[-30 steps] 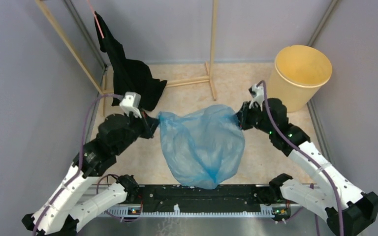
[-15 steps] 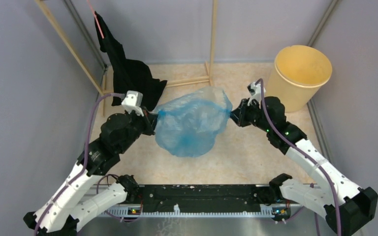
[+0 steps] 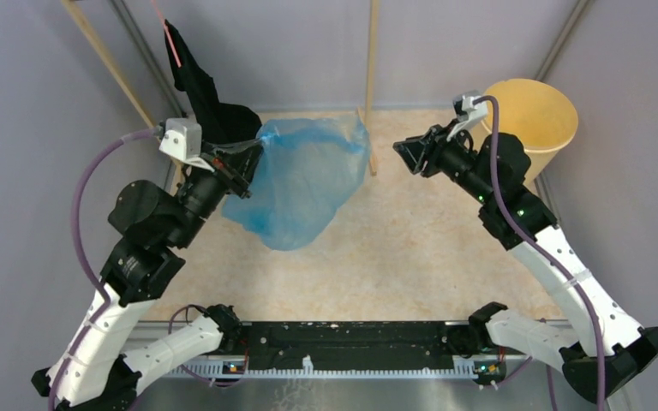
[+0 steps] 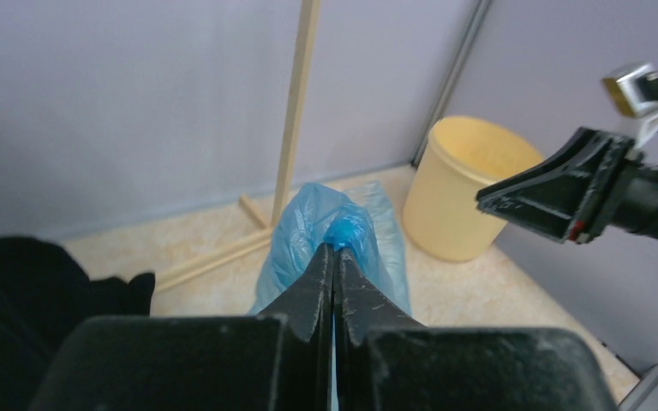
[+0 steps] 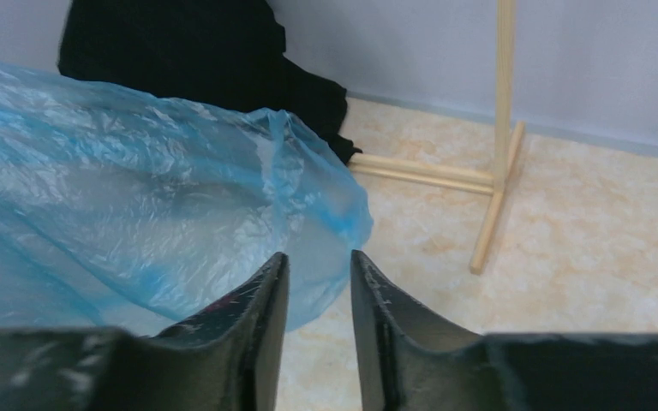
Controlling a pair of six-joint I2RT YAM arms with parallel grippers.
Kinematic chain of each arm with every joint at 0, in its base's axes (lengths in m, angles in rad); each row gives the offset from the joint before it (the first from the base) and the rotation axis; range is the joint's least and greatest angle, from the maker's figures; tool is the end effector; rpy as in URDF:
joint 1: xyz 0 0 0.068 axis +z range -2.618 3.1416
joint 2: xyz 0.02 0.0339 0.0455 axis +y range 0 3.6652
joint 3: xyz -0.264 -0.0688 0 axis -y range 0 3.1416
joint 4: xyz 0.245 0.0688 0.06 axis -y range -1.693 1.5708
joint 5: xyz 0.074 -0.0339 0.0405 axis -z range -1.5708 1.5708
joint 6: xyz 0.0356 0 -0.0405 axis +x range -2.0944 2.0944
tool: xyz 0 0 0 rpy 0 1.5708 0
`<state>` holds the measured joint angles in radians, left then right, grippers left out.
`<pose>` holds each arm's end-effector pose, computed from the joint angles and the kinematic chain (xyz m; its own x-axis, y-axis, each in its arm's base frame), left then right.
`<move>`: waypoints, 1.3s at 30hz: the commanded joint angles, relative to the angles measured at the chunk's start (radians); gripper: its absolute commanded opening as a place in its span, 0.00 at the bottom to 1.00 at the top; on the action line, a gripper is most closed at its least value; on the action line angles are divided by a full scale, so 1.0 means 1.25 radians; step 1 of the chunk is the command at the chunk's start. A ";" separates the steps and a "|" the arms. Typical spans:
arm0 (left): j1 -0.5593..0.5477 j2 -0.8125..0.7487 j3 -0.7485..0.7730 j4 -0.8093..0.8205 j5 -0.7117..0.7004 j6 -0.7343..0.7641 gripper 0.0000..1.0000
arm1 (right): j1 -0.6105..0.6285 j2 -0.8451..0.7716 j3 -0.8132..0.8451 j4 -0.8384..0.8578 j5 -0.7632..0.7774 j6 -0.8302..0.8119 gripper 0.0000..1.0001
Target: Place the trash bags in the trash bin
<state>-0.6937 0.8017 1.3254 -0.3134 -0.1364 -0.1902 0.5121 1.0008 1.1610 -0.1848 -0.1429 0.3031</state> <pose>0.0995 -0.0765 0.5005 0.0572 -0.2912 -0.9550 0.5520 0.8063 -0.2128 0.1885 0.1117 0.4314 -0.2023 0.2252 -0.9531 -0.5750 0.7605 0.3017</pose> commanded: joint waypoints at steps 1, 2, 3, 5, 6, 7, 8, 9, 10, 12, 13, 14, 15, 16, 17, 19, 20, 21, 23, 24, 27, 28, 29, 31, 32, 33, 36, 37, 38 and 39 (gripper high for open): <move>0.001 -0.027 -0.031 0.102 0.133 0.030 0.00 | -0.002 -0.001 -0.009 0.056 -0.026 0.025 0.47; 0.001 -0.039 -0.052 0.111 0.185 0.034 0.00 | -0.001 -0.006 -0.028 0.063 -0.030 0.033 0.54; 0.001 -0.050 -0.073 0.113 0.217 0.038 0.00 | -0.001 -0.011 -0.047 0.069 -0.034 0.046 0.59; 0.001 -0.070 -0.116 0.112 0.277 0.038 0.00 | -0.002 -0.018 -0.091 0.079 -0.054 0.067 0.66; 0.000 -0.077 -0.139 0.115 0.297 0.029 0.00 | -0.002 -0.020 -0.112 0.080 -0.062 0.076 0.69; 0.000 -0.084 -0.162 0.120 0.320 0.020 0.00 | -0.002 -0.019 -0.132 0.080 -0.069 0.084 0.70; 0.001 -0.086 -0.185 0.125 0.345 0.012 0.00 | -0.002 -0.018 -0.149 0.077 -0.072 0.095 0.73; 0.000 -0.086 -0.205 0.127 0.368 0.001 0.00 | -0.002 -0.016 -0.167 0.075 -0.073 0.108 0.75; -0.001 -0.082 -0.226 0.127 0.389 -0.013 0.00 | -0.002 -0.013 -0.184 0.073 -0.075 0.122 0.77; 0.000 -0.070 -0.269 0.132 0.438 -0.042 0.00 | -0.002 -0.005 -0.215 0.069 -0.081 0.155 0.79; 0.000 -0.060 -0.302 0.138 0.461 -0.056 0.00 | -0.002 -0.003 -0.233 0.068 -0.084 0.169 0.79; -0.001 -0.051 -0.327 0.146 0.485 -0.073 0.00 | -0.003 0.001 -0.244 0.065 -0.080 0.181 0.79; 0.000 -0.040 -0.350 0.155 0.504 -0.090 0.00 | -0.002 0.002 -0.253 0.057 -0.069 0.194 0.79; 0.000 -0.030 -0.374 0.160 0.515 -0.104 0.00 | -0.002 0.001 -0.263 0.046 -0.052 0.203 0.79; 0.000 -0.018 -0.396 0.162 0.515 -0.118 0.00 | -0.004 -0.002 -0.271 0.036 -0.032 0.212 0.79; 0.000 0.005 -0.427 0.137 0.479 -0.141 0.11 | -0.008 -0.011 -0.288 0.020 -0.003 0.223 0.79; -0.001 0.024 -0.435 0.114 0.453 -0.153 0.18 | -0.010 -0.018 -0.296 0.016 0.004 0.227 0.79; 0.000 0.033 -0.441 0.095 0.439 -0.162 0.21 | -0.014 -0.027 -0.304 0.013 0.008 0.229 0.79; -0.001 0.059 -0.440 0.060 0.449 -0.170 0.29 | -0.016 -0.037 -0.316 0.010 0.009 0.230 0.79; 0.000 0.063 -0.436 0.047 0.456 -0.170 0.36 | -0.016 -0.040 -0.320 0.008 0.008 0.229 0.79; 0.000 0.045 -0.395 -0.020 0.460 -0.151 0.64 | -0.016 -0.043 -0.329 -0.002 0.004 0.225 0.79; 0.000 0.033 -0.378 -0.039 0.447 -0.138 0.73 | -0.016 -0.041 -0.335 -0.001 -0.001 0.225 0.79; 0.000 0.021 -0.361 -0.055 0.434 -0.128 0.81 | -0.016 -0.038 -0.342 0.003 -0.007 0.226 0.79; 0.000 0.000 -0.329 -0.081 0.405 -0.114 0.94 | -0.016 -0.028 -0.359 0.024 -0.033 0.229 0.79; 0.000 -0.006 -0.313 -0.094 0.383 -0.107 0.98 | -0.017 -0.020 -0.369 0.038 -0.054 0.231 0.80; 0.000 -0.008 -0.295 -0.107 0.361 -0.101 0.99 | -0.017 -0.006 -0.377 0.056 -0.077 0.238 0.80; 0.000 0.017 -0.238 -0.126 0.315 -0.085 0.99 | -0.016 0.045 -0.398 0.118 -0.165 0.257 0.81; 0.000 0.035 -0.217 -0.127 0.305 -0.082 0.99 | -0.016 0.064 -0.397 0.129 -0.184 0.259 0.81; 0.000 0.060 -0.195 -0.123 0.300 -0.081 0.99 | -0.016 0.091 -0.390 0.128 -0.197 0.252 0.80; 0.000 0.085 -0.169 -0.116 0.297 -0.080 0.99 | -0.016 0.105 -0.379 0.110 -0.197 0.238 0.79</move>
<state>-0.6945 0.8280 1.0134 -0.4515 0.3023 -0.3206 0.5007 1.0595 0.6689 -0.1169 -0.2852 0.6048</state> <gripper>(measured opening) 0.987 0.806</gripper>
